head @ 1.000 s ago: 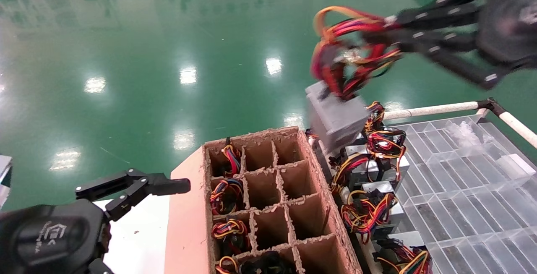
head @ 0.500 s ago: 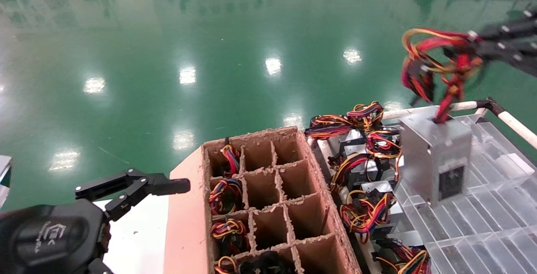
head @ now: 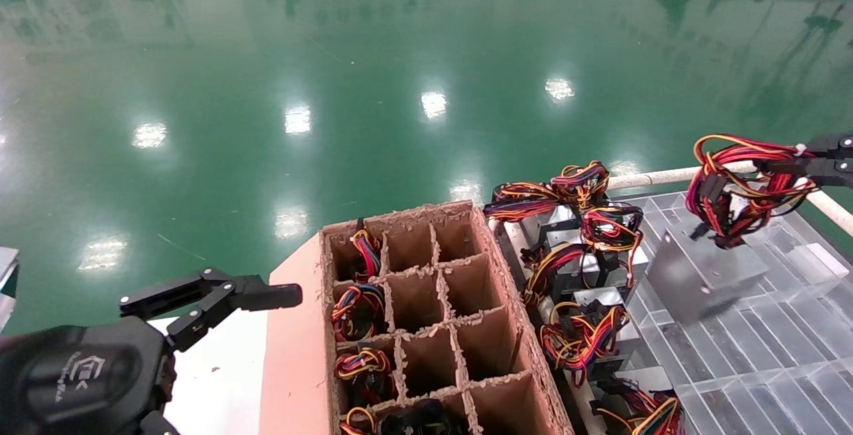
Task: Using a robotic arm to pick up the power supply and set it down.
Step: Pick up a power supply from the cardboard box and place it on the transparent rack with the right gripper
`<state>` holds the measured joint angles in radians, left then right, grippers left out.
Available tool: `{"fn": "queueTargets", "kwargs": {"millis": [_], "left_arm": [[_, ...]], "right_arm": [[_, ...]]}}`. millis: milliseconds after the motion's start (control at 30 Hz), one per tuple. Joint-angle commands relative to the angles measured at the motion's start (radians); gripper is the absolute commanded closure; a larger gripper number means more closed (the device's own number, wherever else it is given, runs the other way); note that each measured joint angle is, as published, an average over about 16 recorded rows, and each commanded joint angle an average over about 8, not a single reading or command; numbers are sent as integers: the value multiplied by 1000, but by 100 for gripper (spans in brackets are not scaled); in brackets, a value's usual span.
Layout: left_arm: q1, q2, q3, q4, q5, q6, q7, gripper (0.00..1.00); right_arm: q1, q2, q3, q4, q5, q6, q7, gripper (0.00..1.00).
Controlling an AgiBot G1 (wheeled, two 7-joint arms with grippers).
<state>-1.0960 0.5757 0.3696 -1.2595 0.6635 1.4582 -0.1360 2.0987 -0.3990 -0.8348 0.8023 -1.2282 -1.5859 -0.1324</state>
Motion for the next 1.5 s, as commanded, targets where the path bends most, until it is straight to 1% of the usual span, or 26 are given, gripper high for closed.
{"fn": "queueTargets", "kwargs": {"millis": [33,167,367,667,1100,1267,1500], "left_arm": [[0,0,0,0,0,0,0,0],[0,0,0,0,0,0,0,0],[0,0,0,0,0,0,0,0],[0,0,0,0,0,0,0,0],[0,0,0,0,0,0,0,0],[0,0,0,0,0,0,0,0],[0,0,0,0,0,0,0,0]], "right_arm": [[7,1,-20,-21,2,2,-16,100],[3,-17,-60,-78,-3,3,-43,100],[-31,-45,-111,-160,19,4,-83,100],[-76,-99,-161,-274,49,14,-143,100],[-138,-196,-179,-475,88,26,-255,100],[-150,-202,-180,-536,96,25,-294,100],[-166,-184,-166,-603,126,30,-355,100]]}}
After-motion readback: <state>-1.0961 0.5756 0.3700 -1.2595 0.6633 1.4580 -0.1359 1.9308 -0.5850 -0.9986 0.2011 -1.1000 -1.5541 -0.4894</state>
